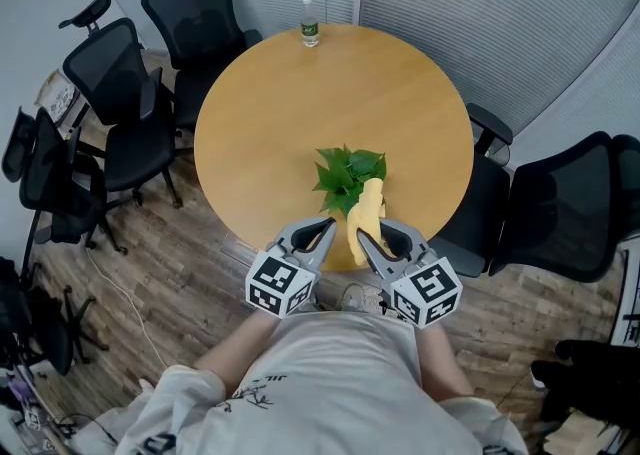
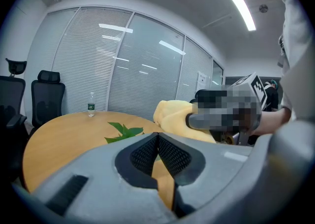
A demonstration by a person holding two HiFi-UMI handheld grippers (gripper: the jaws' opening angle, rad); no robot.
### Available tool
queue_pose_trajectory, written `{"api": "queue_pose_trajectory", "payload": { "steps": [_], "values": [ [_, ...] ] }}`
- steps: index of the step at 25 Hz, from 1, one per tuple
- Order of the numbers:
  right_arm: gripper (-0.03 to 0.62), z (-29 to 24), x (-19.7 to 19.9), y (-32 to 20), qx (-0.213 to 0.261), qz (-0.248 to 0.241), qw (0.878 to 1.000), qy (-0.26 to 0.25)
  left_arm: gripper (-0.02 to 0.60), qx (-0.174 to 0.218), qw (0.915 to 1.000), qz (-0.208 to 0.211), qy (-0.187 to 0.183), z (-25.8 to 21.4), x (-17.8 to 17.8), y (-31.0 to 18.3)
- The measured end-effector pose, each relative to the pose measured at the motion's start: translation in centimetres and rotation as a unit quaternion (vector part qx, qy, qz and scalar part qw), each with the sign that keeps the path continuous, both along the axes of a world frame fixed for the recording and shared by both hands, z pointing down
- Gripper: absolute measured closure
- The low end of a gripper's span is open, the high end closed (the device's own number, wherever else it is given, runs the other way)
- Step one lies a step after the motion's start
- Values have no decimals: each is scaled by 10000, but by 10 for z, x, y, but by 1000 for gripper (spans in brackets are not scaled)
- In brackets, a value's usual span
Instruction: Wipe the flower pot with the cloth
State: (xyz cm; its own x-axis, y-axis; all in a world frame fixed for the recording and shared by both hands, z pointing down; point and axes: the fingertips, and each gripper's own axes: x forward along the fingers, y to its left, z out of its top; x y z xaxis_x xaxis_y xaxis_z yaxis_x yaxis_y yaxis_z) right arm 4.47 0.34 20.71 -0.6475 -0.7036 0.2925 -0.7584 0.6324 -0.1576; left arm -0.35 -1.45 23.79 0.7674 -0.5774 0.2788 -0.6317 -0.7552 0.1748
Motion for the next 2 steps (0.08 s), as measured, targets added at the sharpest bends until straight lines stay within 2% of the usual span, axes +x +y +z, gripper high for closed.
{"api": "queue_pose_trajectory", "payload": {
  "steps": [2],
  "values": [
    [496,0,1,0,1,9,10000,0,571,-7,10000,12,10,0,1,0]
  ]
}}
